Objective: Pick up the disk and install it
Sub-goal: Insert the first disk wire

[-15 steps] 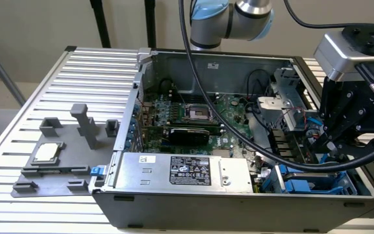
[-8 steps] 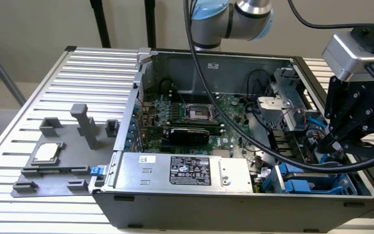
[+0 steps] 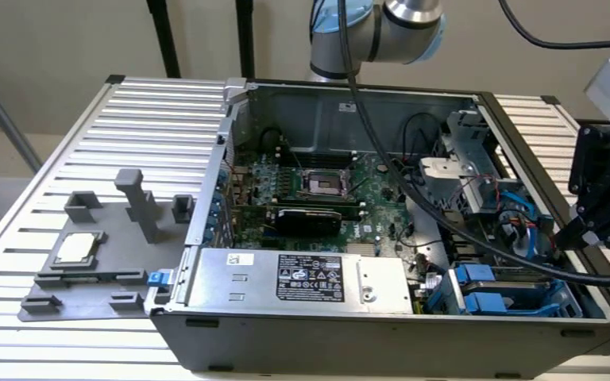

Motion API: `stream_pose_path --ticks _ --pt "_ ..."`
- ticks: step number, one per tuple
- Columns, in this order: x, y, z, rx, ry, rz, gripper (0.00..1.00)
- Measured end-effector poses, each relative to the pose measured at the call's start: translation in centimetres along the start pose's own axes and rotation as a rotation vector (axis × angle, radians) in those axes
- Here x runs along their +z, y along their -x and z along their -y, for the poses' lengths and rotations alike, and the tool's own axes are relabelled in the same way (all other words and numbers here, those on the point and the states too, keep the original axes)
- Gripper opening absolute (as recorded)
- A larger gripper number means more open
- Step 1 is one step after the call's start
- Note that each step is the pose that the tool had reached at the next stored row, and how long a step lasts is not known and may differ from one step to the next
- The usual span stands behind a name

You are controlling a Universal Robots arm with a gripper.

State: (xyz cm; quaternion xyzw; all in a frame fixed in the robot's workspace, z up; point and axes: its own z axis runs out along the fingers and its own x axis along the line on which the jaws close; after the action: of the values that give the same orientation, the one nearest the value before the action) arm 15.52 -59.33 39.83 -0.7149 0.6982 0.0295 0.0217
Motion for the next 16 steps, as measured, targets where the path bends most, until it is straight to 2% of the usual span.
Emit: stream_pose_path --ticks 2,4,16 --pt "0.03 0.0 0.89 0.000 0.0027 0.0000 0.11" --pt "0.28 0.2 1.40 0.000 0.0062 -0.0011 0.11" --pt "2.61 3.0 1.60 -0.007 0.0070 -0.0025 0.11"
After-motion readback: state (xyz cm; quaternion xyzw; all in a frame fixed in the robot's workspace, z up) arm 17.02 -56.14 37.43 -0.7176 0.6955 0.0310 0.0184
